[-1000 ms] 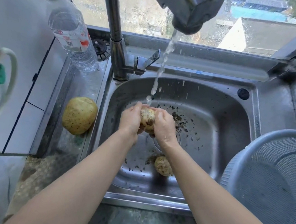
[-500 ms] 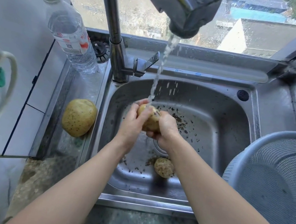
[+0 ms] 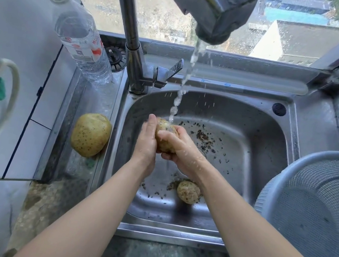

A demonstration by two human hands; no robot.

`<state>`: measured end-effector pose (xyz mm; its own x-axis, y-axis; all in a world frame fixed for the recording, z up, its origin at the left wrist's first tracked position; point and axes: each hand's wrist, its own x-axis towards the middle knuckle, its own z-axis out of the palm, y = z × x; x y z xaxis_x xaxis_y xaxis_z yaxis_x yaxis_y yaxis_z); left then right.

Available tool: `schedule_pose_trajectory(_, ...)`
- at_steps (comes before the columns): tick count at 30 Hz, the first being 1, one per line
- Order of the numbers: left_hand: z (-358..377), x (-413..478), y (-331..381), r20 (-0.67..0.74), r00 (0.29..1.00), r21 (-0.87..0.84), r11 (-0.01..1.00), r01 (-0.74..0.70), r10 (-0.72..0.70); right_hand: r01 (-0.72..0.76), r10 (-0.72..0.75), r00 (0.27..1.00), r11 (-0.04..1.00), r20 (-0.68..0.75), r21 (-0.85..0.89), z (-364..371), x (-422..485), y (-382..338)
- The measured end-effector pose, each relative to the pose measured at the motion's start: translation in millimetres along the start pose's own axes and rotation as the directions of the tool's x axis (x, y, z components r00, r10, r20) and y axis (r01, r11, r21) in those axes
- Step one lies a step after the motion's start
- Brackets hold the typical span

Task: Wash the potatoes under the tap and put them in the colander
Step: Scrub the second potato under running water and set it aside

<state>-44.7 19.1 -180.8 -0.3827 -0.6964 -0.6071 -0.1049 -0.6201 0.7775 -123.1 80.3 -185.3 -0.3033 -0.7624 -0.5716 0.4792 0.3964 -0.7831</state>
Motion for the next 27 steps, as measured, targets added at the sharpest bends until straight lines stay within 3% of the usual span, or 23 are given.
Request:
schedule_pose_trajectory(6,10,-15,-1,0.102,0.99,0.036,0.994,-0.1,0.096,-0.005,-0.041,0.94,0.991,-0.339,-0.134,11,-1,-16)
schedule_pose_trajectory(10,12,-2,7,-0.097,0.994,-0.001,0.999,-0.048,0.048,0.006,-0.009,0.991,1.0,-0.135,-0.022,15,-6,-14)
schedule_pose_trajectory(13,10,8,11,-0.134,0.991,-0.046,0.999,0.01,-0.016,0.041,-0.04,0.999,0.995,-0.015,0.087,18,-9,-7)
schedule_pose_trajectory(18,8,5,9,-0.095,0.988,0.012,0.993,-0.117,0.118,-0.013,0.02,0.997,0.995,-0.077,0.102,17,-5,-16)
schedule_pose_trajectory(22,8,4,9,-0.092,0.987,0.032,0.991,-0.127,0.13,-0.062,0.063,0.998,0.987,-0.004,0.147,10,-5,-17)
schedule_pose_trajectory(27,10,2,8,-0.081,0.991,0.048,0.993,-0.106,0.109,-0.051,0.056,0.997,0.994,-0.044,0.1,11,-4,-14)
